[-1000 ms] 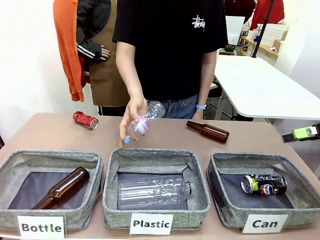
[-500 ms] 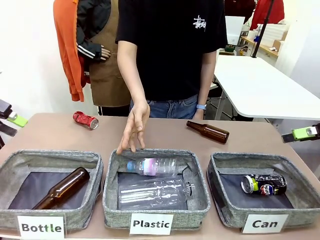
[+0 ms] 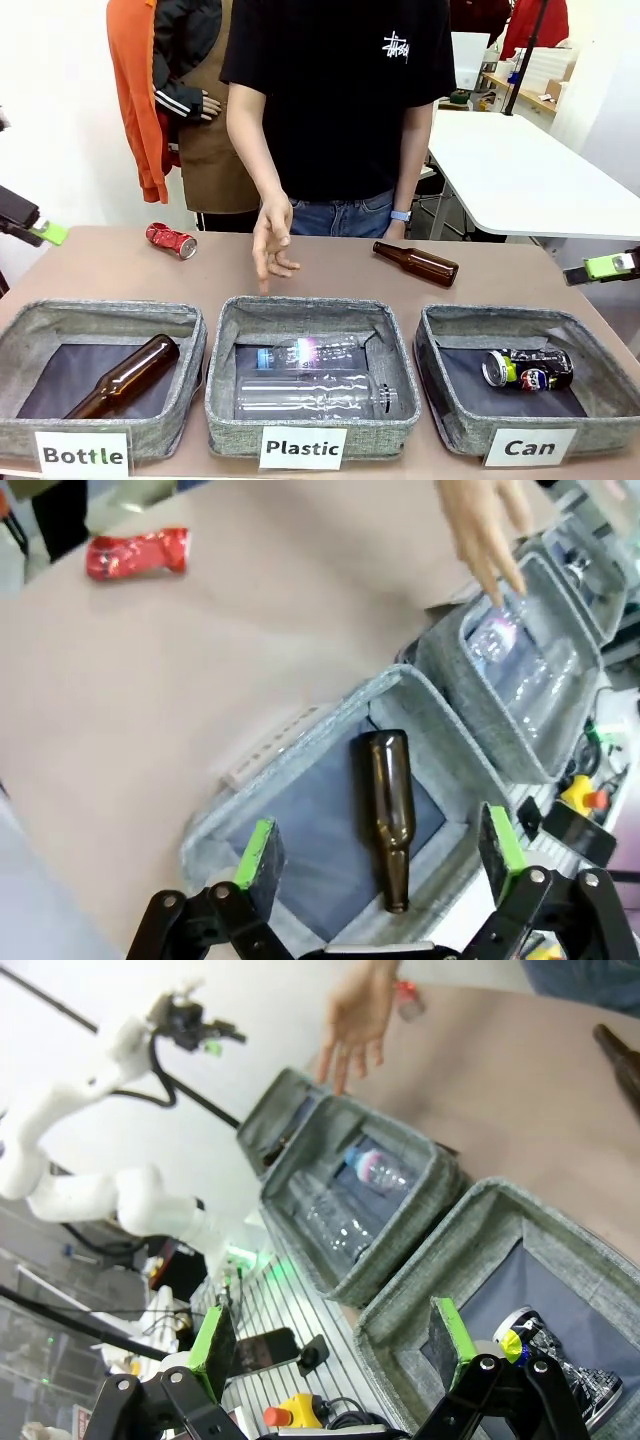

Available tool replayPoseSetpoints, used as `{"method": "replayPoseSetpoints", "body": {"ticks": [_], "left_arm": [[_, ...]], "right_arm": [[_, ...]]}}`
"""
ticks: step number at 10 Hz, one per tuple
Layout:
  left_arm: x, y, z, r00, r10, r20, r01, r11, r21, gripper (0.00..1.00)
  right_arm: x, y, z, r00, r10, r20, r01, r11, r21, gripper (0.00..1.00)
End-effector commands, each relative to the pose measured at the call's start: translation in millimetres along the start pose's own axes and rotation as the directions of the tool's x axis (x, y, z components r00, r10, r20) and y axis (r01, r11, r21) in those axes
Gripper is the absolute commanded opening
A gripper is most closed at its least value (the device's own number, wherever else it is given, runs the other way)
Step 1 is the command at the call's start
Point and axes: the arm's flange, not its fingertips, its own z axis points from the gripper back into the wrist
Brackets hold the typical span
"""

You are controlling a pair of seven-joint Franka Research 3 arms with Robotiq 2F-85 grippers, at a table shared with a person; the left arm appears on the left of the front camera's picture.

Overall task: Sort the can waste into the basket.
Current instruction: Pick up the can waste from the table and place it in the right Fabric basket.

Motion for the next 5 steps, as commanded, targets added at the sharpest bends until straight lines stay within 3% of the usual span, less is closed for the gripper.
{"method": "replayPoseSetpoints", "body": {"ticks": [1,2,5], "left_arm": [[-3.9,-4.2,-1.8,0.992,0.126,0.003,-0.126,0.992,-0.03,1.0],[0.0,0.0,0.0,1.0,0.0,0.0,0.0,1.0,0.0,1.0],[1.9,-2.9,-3.1,1.0,0.026,-0.005,-0.027,1.0,-0.008,1.0]], "right_arm": [[-0.6,0.7,1.8,1.0,0.019,-0.006,-0.019,1.0,0.006,1.0],[-0.6,0.7,1.8,1.0,0.019,-0.006,-0.019,1.0,0.006,1.0],[-0.6,0.7,1.8,1.0,0.019,-0.006,-0.019,1.0,0.006,1.0]]}}
